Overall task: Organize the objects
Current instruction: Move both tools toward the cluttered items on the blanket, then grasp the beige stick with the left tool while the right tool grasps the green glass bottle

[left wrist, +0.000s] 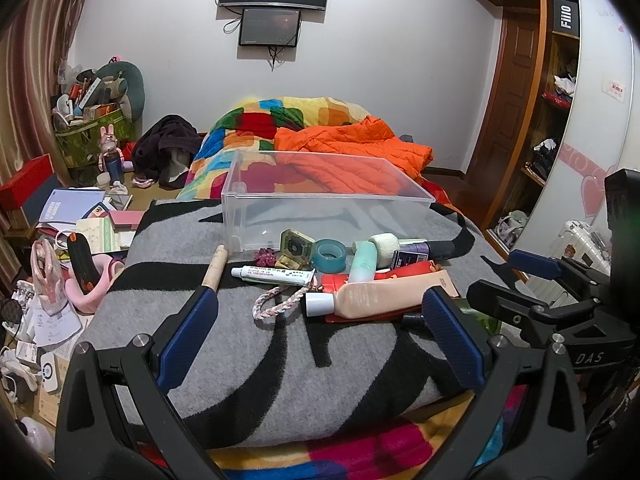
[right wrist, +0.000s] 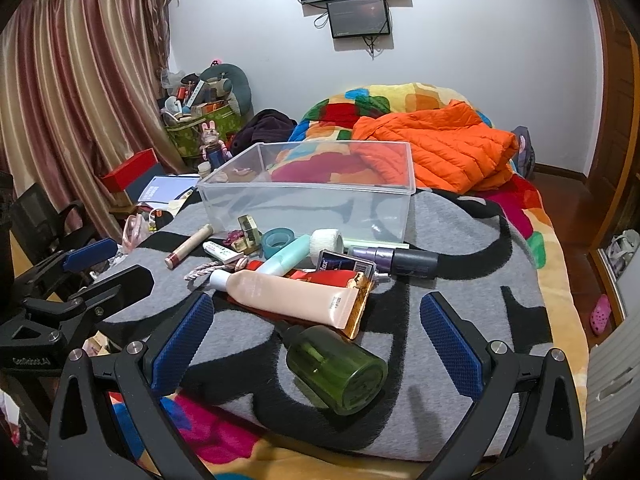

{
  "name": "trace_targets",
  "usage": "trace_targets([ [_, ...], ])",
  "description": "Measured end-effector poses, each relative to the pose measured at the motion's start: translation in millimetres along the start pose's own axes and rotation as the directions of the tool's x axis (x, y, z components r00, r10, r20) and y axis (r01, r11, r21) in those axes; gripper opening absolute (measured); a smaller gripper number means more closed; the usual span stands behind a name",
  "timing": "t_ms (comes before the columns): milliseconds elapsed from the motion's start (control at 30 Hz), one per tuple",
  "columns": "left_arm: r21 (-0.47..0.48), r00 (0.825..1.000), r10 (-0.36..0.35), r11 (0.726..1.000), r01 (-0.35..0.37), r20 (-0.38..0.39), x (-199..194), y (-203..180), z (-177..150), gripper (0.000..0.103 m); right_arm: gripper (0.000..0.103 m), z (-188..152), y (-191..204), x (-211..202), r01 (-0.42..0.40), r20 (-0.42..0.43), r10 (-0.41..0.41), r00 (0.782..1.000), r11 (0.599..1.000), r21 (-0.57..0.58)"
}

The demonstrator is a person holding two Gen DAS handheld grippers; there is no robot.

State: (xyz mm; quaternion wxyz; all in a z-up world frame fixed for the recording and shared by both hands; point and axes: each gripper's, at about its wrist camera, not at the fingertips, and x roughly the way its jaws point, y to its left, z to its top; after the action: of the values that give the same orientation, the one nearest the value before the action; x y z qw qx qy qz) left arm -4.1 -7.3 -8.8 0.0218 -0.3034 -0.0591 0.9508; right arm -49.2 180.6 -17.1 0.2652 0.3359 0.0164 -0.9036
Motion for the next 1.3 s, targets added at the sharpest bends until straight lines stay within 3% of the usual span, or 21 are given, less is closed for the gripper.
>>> trace_targets([
  [300,-0.018,1.000,-0.016,1.000,0.015,-0.004,2,5,-4,0.102,0.103,-2,-1,4,-0.030,-0.021,0.030,0.999,1.000,-0.002],
  [433,-0.019,1.000,-0.012,1.000,0.012,-0.028,7,9,-7,0.090,0.103,-6,-2,6,-0.036,-0.035,0.036,0.999,0.999,-0.004],
  [667,-0.015,0.997,0.056,0.998,-0.057,-0.046,16,28,-7,0.088,0.103,-16,-6,14,-0.034,-0.078,0.033,0.996,0.999,-0.009],
  [833,-0.004,0.988,0.136,0.991,-0.136,-0.070,31,53,1,0.079,0.103,-22,-13,23,0.003,-0.106,-0.004,0.994,1.000,-0.018],
  [1000,-0.009,0.977,0.157,0.987,-0.160,-0.145,58,79,11,0.068,0.102,-21,-18,30,0.020,-0.118,-0.022,0.993,1.000,-0.012],
  [1100,-0.029,0.963,0.140,0.988,-0.151,-0.230,83,95,16,0.056,0.096,-23,-17,34,0.015,-0.133,-0.018,0.991,1.000,-0.018],
  [1167,-0.037,0.952,0.128,0.989,-0.144,-0.278,97,103,17,0.049,0.086,-24,-16,36,0.009,-0.142,-0.012,0.990,1.000,-0.020],
  [1300,-0.033,0.938,0.128,0.989,-0.146,-0.321,115,106,16,0.040,0.070,-26,-17,41,-0.016,-0.162,0.016,0.987,1.000,0.000],
])
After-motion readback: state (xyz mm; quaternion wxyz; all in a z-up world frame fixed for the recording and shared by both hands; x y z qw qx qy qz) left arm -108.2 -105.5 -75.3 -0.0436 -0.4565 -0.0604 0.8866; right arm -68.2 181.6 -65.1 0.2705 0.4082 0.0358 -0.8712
